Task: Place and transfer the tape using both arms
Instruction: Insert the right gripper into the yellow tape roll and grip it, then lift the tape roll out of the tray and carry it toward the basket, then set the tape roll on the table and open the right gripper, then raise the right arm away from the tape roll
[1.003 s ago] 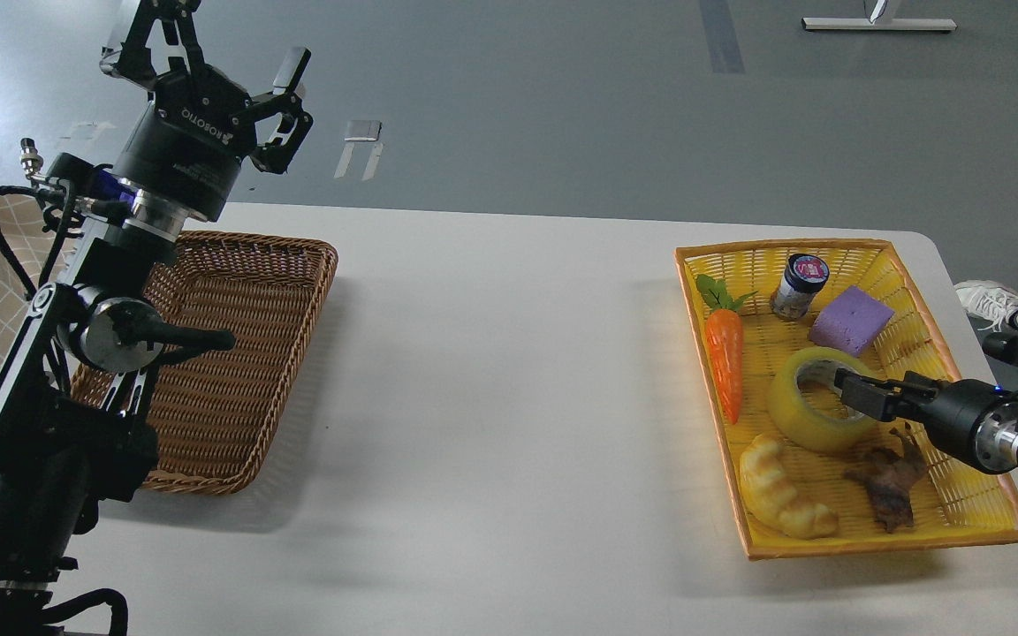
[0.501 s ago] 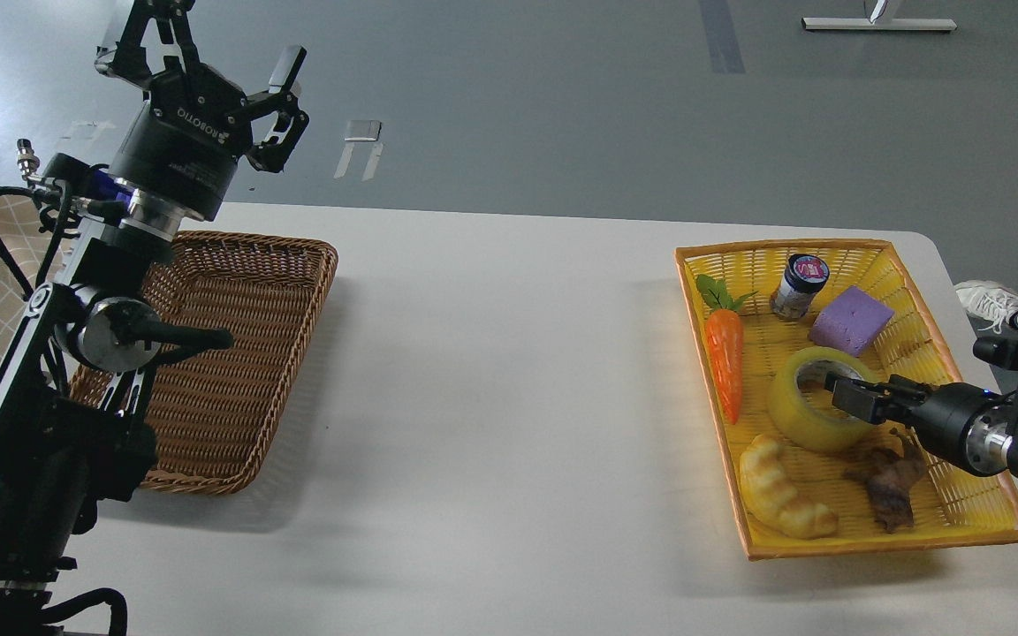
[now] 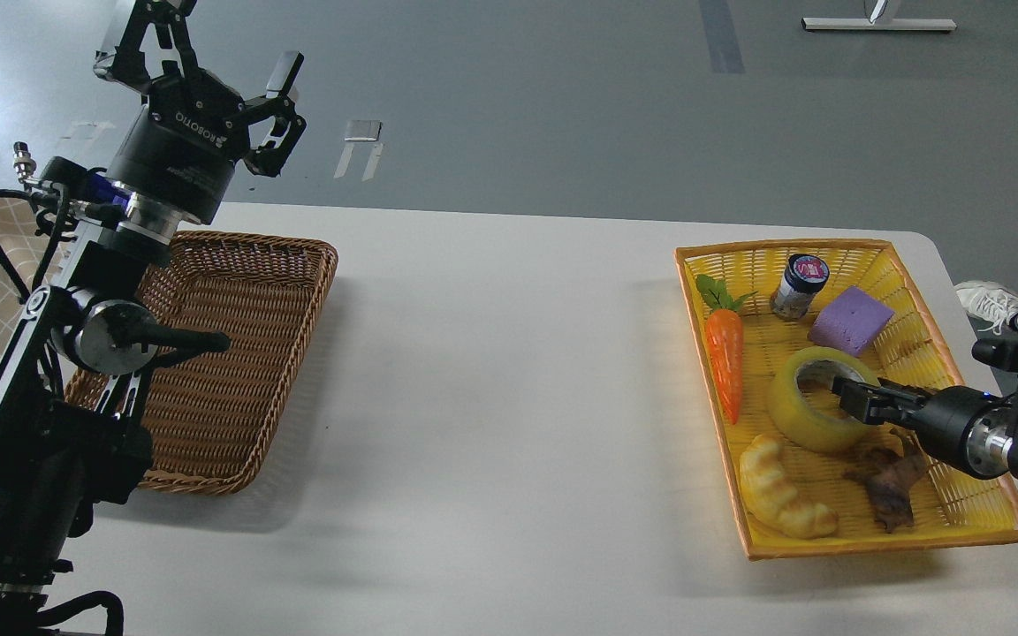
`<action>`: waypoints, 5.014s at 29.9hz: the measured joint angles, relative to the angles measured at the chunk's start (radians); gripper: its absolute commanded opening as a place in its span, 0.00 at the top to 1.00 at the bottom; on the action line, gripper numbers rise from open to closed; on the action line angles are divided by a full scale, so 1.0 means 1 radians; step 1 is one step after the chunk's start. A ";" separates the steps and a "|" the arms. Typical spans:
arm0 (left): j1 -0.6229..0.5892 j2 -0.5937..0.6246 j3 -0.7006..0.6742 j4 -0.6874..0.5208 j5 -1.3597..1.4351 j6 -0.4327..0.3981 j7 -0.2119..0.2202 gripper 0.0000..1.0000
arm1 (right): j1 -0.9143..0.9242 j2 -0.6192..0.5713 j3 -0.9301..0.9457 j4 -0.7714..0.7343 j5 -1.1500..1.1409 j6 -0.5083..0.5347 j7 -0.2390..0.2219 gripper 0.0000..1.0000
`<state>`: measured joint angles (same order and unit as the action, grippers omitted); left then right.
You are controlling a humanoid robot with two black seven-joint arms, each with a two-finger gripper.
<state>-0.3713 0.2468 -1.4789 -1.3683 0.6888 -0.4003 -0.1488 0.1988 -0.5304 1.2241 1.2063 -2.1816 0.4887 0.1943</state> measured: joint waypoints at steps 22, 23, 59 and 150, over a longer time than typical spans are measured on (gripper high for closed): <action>0.002 0.008 0.000 0.024 0.000 0.003 0.000 0.02 | 0.015 -0.035 -0.011 0.005 0.000 0.000 0.091 0.79; 0.002 0.008 0.000 0.024 0.000 0.003 0.000 0.02 | 0.015 -0.036 -0.010 0.006 0.000 0.000 0.097 0.79; 0.018 0.032 -0.002 0.023 -0.002 0.018 0.001 0.02 | 0.708 0.304 -0.498 -0.221 0.000 0.000 0.142 0.80; 0.020 0.032 -0.035 0.017 -0.003 0.007 -0.057 0.02 | 0.333 0.179 0.257 0.192 1.210 -0.056 0.086 0.00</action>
<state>-0.3515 0.2783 -1.5135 -1.3512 0.6860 -0.3935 -0.2054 0.5315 -0.3515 1.4807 1.3981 -0.9712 0.4332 0.2799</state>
